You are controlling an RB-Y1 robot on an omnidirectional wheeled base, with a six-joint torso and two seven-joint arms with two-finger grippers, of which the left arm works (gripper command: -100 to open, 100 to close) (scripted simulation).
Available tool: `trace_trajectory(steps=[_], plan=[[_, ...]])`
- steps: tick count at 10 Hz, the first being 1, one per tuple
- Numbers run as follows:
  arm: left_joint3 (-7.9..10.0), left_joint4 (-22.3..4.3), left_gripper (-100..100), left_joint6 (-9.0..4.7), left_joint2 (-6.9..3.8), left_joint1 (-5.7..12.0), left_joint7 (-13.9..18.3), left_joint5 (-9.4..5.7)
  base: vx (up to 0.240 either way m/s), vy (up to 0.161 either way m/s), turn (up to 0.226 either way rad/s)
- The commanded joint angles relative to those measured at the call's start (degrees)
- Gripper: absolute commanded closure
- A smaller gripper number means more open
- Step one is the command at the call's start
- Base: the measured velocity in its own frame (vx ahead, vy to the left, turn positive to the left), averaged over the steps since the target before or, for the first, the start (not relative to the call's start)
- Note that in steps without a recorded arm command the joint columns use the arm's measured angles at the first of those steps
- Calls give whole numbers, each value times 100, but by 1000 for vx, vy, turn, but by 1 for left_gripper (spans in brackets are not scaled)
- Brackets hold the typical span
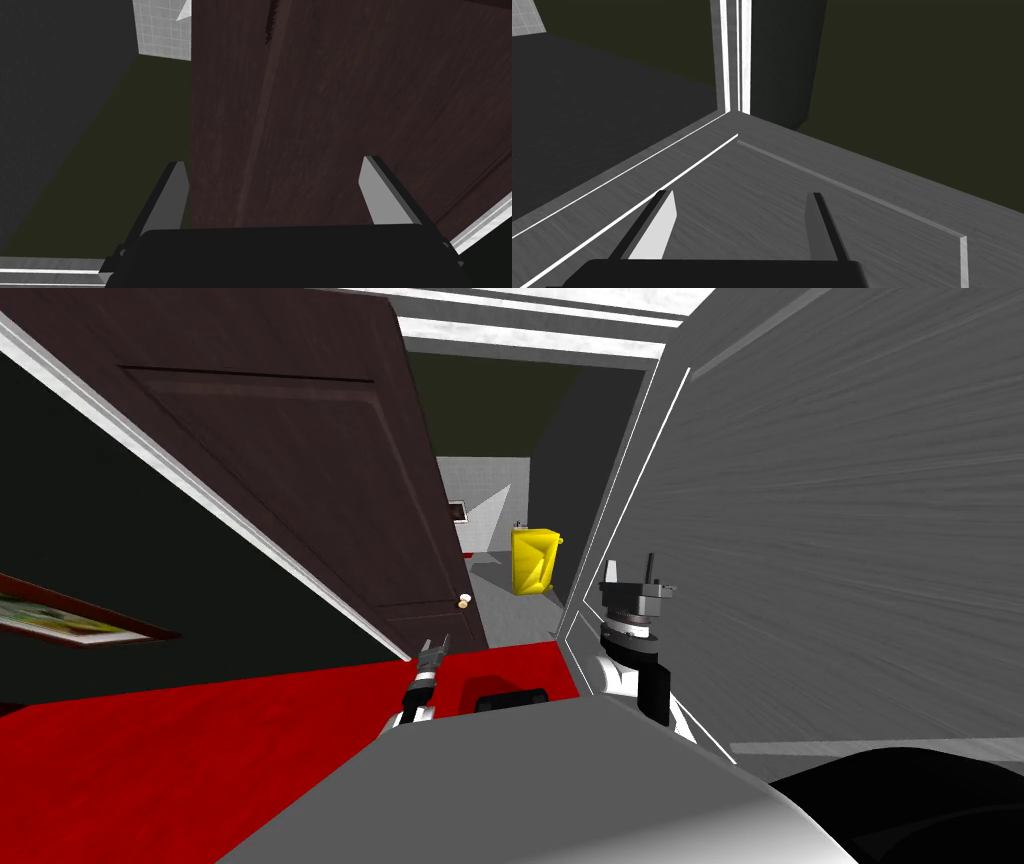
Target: Pull the door open
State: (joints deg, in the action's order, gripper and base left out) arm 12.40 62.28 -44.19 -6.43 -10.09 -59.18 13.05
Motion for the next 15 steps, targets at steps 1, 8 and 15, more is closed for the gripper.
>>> trace_trajectory(steps=[1,8,15], plan=[[26,-130,-100,-15,7,18,-206,58,103,-16,-78],[157,-854,-100,-167,-1,224,-910,241,100,5,-64],[386,-1189,-100,-386,-191,183,-945,130,149,-6,-84]])
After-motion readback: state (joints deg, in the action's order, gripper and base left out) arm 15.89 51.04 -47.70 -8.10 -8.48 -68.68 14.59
